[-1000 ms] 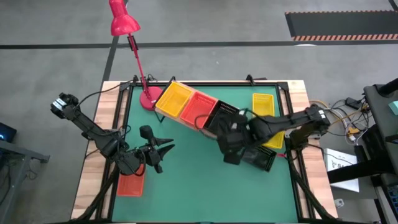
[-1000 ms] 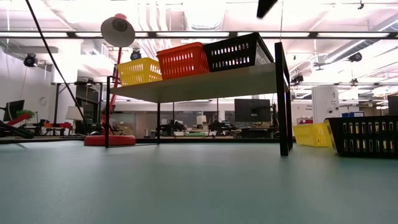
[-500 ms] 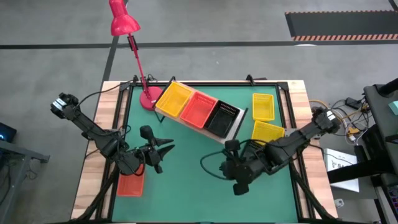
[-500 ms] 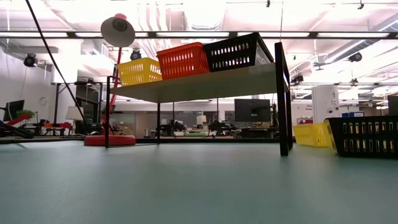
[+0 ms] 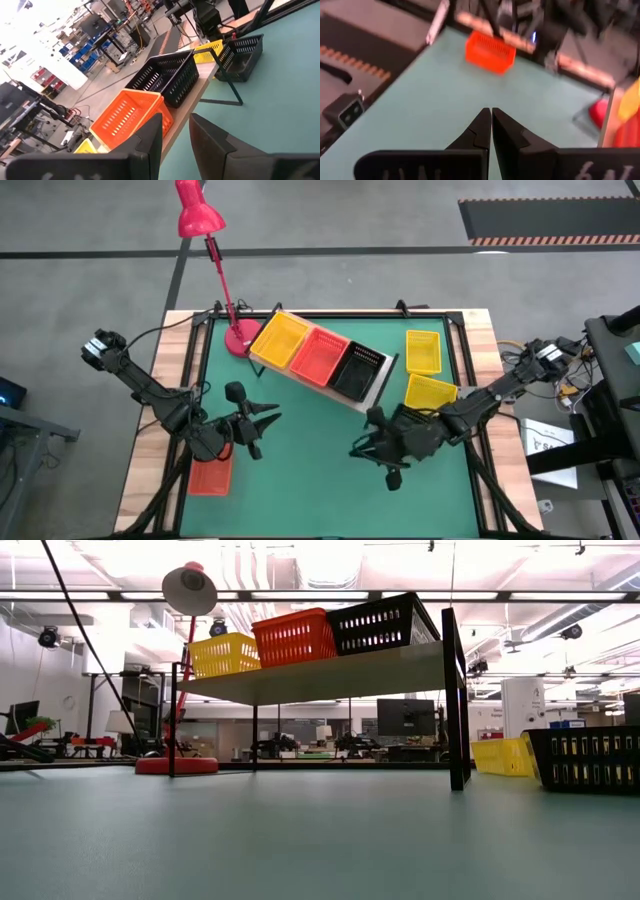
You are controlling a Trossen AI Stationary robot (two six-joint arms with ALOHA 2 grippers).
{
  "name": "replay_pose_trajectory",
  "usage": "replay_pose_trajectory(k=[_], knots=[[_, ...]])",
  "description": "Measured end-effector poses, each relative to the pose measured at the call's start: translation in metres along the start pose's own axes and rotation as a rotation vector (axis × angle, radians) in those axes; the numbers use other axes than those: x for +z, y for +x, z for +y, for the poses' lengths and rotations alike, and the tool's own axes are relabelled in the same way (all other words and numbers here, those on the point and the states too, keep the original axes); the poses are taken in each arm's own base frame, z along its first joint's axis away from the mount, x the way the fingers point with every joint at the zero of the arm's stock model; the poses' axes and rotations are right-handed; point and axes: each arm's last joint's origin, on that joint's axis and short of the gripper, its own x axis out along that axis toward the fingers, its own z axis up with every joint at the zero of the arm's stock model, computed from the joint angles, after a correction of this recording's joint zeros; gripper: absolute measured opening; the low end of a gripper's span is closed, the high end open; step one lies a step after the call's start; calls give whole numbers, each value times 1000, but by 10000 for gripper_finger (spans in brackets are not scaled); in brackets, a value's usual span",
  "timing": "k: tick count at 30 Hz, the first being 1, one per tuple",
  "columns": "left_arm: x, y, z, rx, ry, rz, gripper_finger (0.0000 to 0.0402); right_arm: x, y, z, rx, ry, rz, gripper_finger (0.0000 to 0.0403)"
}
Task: Stack baskets on shelf by color
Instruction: Stack the orange bin on top of the other orange bins on the shelf
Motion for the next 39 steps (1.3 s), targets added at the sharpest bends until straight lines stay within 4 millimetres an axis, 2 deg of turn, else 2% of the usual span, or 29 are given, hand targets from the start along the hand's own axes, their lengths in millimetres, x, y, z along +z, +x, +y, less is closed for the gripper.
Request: replay_pose_trajectory(k=[5,10,13,20,25,29,34,39], knots=[[-2,1,-2,4,-80,-20,81,-23,2,-14,-18,-31,-190,9],[-5,2,-4,4,-165,-28,81,-46,7,-39,21,7,-194,9],[-5,2,-4,0,-226,-29,81,-50,8,-49,53,15,-202,9],[-4,2,-7,-69,-319,-41,81,-46,2,-52,70,-53,-239,9],[-3,7,-17,-108,-345,-43,81,-50,-8,-57,46,-77,-246,9],[-5,12,-30,-201,-385,-22,81,-57,-21,-60,26,-46,-267,9],[-4,15,-43,-393,-535,23,81,-64,-36,-58,26,-16,-301,9],[0,10,-46,-528,-644,166,81,-67,-46,-58,20,1,-324,9]])
